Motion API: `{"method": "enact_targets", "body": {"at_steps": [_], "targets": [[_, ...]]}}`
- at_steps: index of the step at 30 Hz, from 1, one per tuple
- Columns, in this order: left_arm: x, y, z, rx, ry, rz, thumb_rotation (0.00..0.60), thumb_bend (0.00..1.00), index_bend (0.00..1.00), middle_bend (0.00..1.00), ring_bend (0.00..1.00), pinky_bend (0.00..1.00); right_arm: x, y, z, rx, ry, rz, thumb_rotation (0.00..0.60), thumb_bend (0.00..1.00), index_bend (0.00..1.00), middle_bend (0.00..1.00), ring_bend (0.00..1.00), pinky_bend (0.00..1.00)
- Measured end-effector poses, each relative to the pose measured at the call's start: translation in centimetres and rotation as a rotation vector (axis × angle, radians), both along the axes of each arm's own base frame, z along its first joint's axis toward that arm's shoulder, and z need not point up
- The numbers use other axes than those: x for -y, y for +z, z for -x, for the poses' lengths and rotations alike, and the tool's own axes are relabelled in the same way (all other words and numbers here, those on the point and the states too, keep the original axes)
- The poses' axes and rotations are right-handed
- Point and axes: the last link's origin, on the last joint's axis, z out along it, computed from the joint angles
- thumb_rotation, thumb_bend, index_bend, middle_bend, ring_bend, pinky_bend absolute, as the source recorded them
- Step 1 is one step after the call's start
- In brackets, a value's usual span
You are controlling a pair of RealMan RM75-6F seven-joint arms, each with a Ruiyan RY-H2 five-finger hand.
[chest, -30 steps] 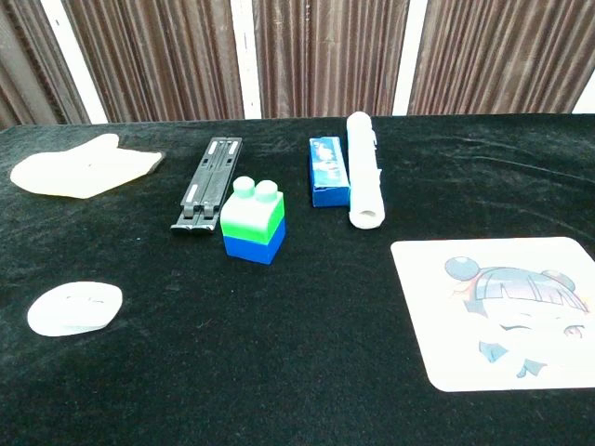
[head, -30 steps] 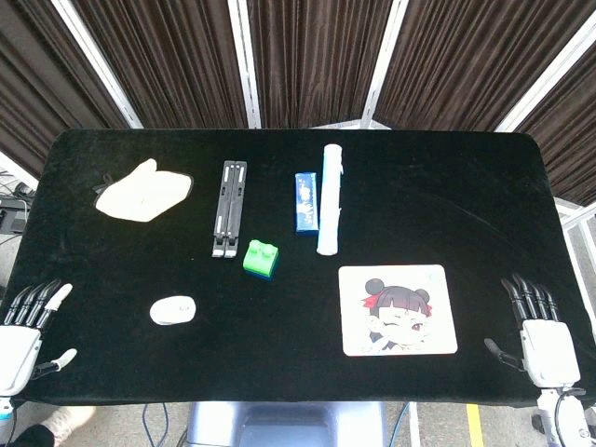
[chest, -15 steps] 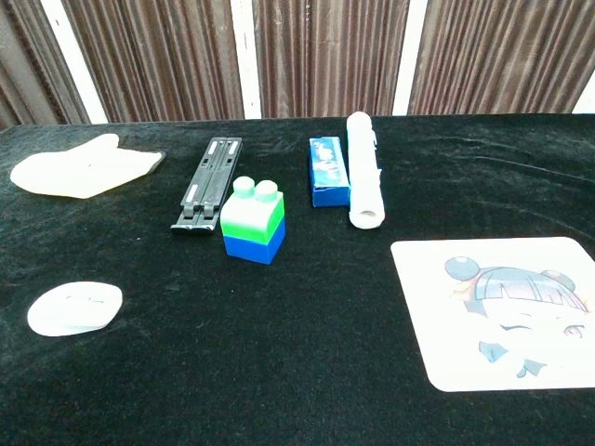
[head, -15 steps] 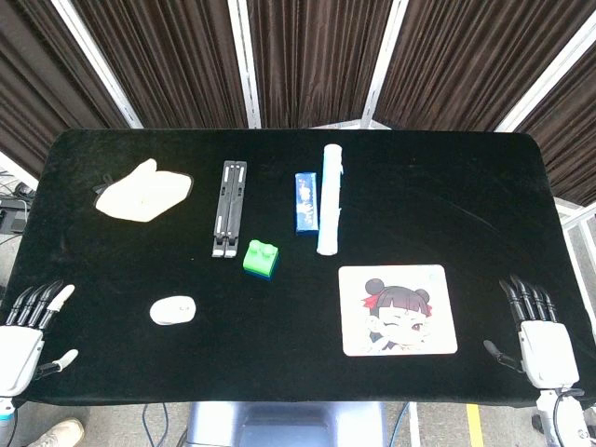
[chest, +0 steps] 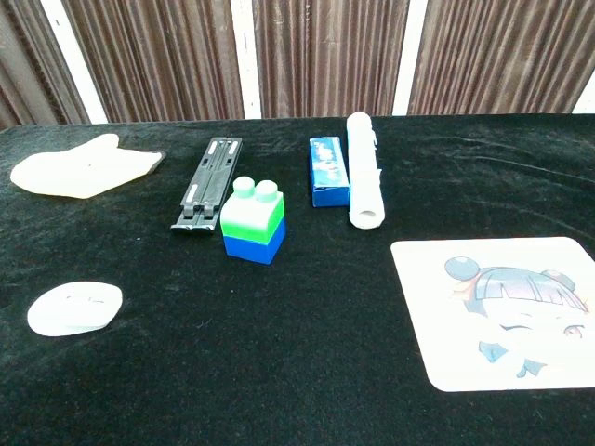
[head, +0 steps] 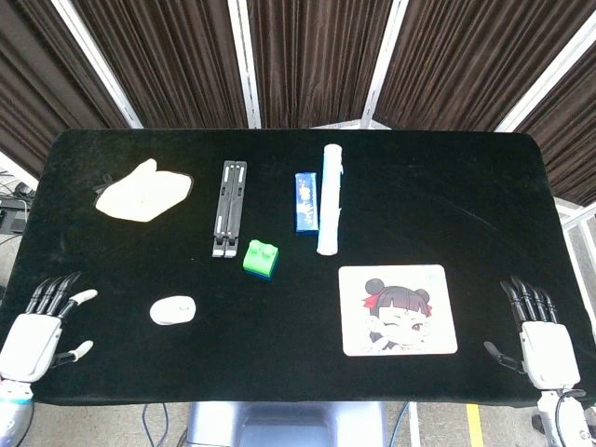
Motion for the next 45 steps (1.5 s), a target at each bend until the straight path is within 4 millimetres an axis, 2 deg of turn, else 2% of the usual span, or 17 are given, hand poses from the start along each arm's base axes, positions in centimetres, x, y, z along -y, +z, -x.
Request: {"method": "enact_targets", "body": {"at_steps": [7, 12, 19, 28, 37, 45], "targets": [[-2.1, -1.8, -2.2, 0.000, 0.015, 0.048, 0.600, 0.18, 0.30, 0.00, 0.00, 0.00, -0.1, 0.0, -0.1, 0.003, 0.005, -0.005, 0.600, 0.17, 0.03, 0.00, 0.00, 0.00], [-3.1, -3.2, -3.1, -0.015, 0.058, 0.090, 0.600, 0.18, 0.26, 0.00, 0.00, 0.00, -0.1, 0.0, -0.1, 0.008, 0.006, -0.006, 0.600, 0.17, 0.03, 0.00, 0.00, 0.00], [-4.3, -5.1, -4.2, -0.040, 0.130, 0.141, 0.600, 0.18, 0.27, 0.00, 0.00, 0.00, -0.1, 0.1, -0.2, 0.014, 0.007, -0.010, 0.600, 0.17, 0.03, 0.00, 0.00, 0.00], [-6.1, -7.2, -5.9, -0.073, 0.183, 0.146, 0.600, 0.18, 0.34, 0.00, 0.00, 0.00, -0.2, 0.0, -0.3, 0.019, 0.011, -0.017, 0.600, 0.17, 0.03, 0.00, 0.00, 0.00], [-7.2, -9.8, -6.8, -0.094, 0.210, 0.189, 0.600, 0.18, 0.36, 0.00, 0.00, 0.00, -0.3, -0.1, -0.2, 0.017, 0.009, -0.023, 0.600, 0.17, 0.03, 0.00, 0.00, 0.00], [-8.0, -11.0, -7.2, -0.112, 0.226, 0.199, 0.600, 0.18, 0.36, 0.00, 0.00, 0.00, -0.3, -0.2, -0.1, 0.014, 0.006, -0.030, 0.600, 0.17, 0.03, 0.00, 0.00, 0.00]]}}
